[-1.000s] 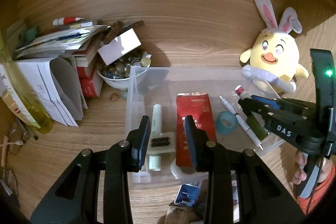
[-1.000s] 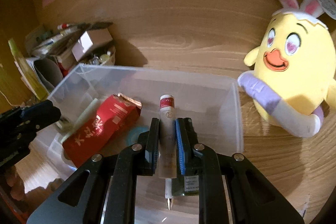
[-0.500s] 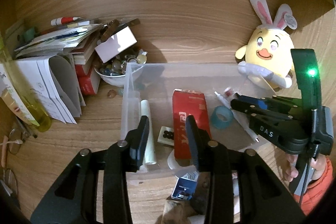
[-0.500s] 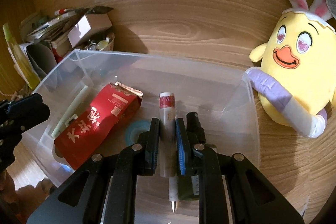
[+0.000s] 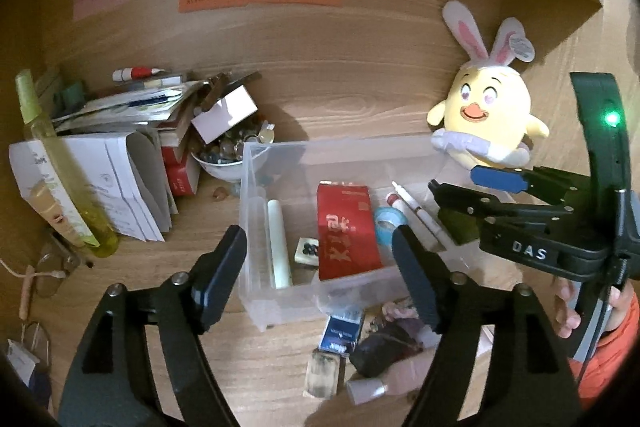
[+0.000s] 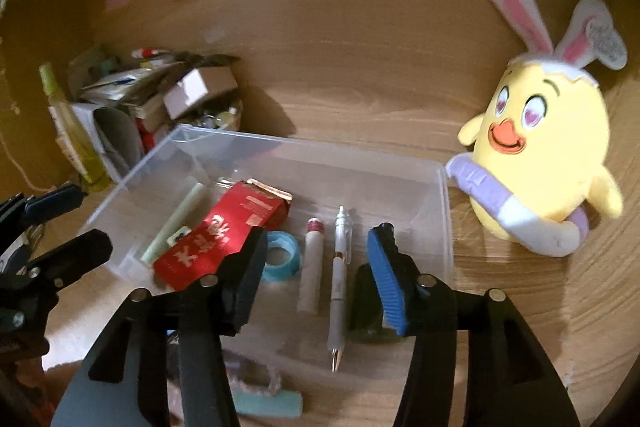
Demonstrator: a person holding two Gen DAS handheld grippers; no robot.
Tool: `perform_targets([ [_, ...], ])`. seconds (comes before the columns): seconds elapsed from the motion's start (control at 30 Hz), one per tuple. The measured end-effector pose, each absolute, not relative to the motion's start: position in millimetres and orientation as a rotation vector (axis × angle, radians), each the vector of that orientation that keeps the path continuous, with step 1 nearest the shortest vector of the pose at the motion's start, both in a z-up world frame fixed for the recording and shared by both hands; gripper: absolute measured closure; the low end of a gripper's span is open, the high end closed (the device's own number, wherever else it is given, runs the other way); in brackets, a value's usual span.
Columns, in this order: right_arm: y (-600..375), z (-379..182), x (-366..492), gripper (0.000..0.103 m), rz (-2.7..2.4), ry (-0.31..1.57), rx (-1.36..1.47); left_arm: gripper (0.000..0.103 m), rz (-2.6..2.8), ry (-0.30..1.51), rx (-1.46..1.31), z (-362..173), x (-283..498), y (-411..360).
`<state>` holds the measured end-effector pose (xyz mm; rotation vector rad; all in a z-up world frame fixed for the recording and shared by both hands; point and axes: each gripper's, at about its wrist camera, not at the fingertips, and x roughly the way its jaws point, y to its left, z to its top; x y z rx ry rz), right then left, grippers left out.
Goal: Organize objects
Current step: 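Lower both items into the clear box and open both tools, then grasp the small clear glass bottle with the left tool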
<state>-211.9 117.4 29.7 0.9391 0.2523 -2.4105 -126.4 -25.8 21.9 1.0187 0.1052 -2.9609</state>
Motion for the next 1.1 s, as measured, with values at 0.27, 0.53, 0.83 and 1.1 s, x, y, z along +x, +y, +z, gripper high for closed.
perform_targets([
  [0.27,126.2,25.7,-173.4,0.047,-2.364,0.294,0.910,0.016,-2.933,0.080,1.061,9.4,-105.2,-28.4],
  [0.53,139.6,17.1,-132.1,0.040,-2.354,0.328,0.892,0.016,-2.851,0.055,1.188,-22.8,-94.3,-36.6],
  [0.83,141.5,-3.9,-105.3,0.040,-2.271,0.265,0.965,0.016,-2.794,0.086,1.306,-49.4,-85.8,-47.2],
  [1.1,124.9,-22.9,-79.6,0.048,-2.195,0.303,0.991,0.016,-2.772,0.098,1.431,-64.4,-95.4,-45.5],
])
